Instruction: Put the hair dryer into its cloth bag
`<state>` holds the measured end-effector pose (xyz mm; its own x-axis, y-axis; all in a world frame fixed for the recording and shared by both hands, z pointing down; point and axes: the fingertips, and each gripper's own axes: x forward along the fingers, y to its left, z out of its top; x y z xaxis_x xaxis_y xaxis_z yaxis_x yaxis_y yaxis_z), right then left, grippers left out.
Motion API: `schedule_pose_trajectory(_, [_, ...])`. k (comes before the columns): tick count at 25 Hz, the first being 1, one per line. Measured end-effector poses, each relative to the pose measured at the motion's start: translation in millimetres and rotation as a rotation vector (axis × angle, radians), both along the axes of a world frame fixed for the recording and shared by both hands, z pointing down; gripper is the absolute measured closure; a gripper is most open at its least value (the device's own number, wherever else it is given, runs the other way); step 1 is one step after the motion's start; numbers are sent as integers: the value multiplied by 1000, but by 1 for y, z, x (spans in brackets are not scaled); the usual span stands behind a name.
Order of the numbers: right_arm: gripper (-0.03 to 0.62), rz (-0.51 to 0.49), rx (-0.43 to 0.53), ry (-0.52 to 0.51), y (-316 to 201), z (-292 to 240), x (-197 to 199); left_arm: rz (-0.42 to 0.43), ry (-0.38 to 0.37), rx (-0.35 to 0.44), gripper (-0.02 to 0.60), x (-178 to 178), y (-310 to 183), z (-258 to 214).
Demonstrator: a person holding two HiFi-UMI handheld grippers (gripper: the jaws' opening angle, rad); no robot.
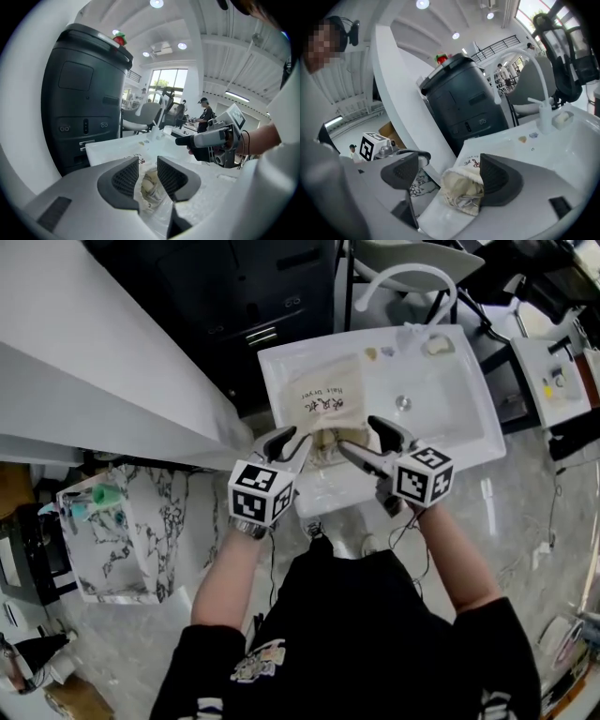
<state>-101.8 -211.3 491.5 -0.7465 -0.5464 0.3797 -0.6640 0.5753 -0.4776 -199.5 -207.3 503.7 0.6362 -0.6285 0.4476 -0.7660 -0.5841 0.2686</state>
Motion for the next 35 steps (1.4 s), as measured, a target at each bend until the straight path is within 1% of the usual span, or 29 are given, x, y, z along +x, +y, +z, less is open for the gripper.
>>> schedule_pose_trajectory(3, [197, -32, 102, -35, 7, -33, 11, -37, 1, 42, 471, 6, 15, -22])
schedule_pose_trajectory(5, [209, -49, 146, -49, 15, -50, 21, -65, 1, 75, 469, 12, 28, -38])
schedule_pose_trajectory(7, [241, -59, 179, -66, 22, -62, 32, -96, 1, 109, 466, 18, 42, -53])
schedule_pose_trajectory(11, [344, -61, 241, -67, 40, -80, 62, -153, 7, 156, 453, 39, 72, -77])
schedule_pose_trajectory(13, [462, -64, 277, -50, 53, -89, 78, -175, 8, 167, 448, 54, 89, -84])
schedule_pose_trajectory(15, [531, -78, 304, -47, 68, -95, 92, -195, 6, 178, 443, 68, 108, -88])
schedule_pose_trajectory(16, [577, -88, 314, -51, 76, -97, 99, -206, 3, 186, 443, 74, 118, -90])
schedule_pose_trajectory(17, [594, -99, 323, -56, 83, -100, 104, -217, 1, 194, 443, 80, 127, -92])
schedule_pose_trajectory(20, [595, -146, 347, -62, 104, -106, 120, -257, 3, 212, 443, 101, 151, -96])
schedule_pose_trajectory(24, [597, -195, 366, -48, 128, -107, 138, -307, 14, 211, 443, 130, 183, -94])
schedule_pose_trajectory(28, [597, -206, 335, -74, 148, -106, 153, -320, 15, 204, 456, 152, 209, -94])
schedule_pose_trajectory(30, [597, -216, 319, -97, 155, -107, 156, -328, 11, 208, 482, 157, 219, -97])
schedule_pose_trajectory(32, [597, -222, 311, -113, 161, -109, 157, -338, 7, 213, 537, 159, 228, -101])
schedule_pose_trajectory(33, [597, -223, 302, -124, 164, -109, 158, -341, 5, 215, 555, 159, 231, -102])
schedule_pose_trajectory(35, [597, -224, 286, -143, 169, -110, 156, -344, 2, 213, 572, 158, 237, -104])
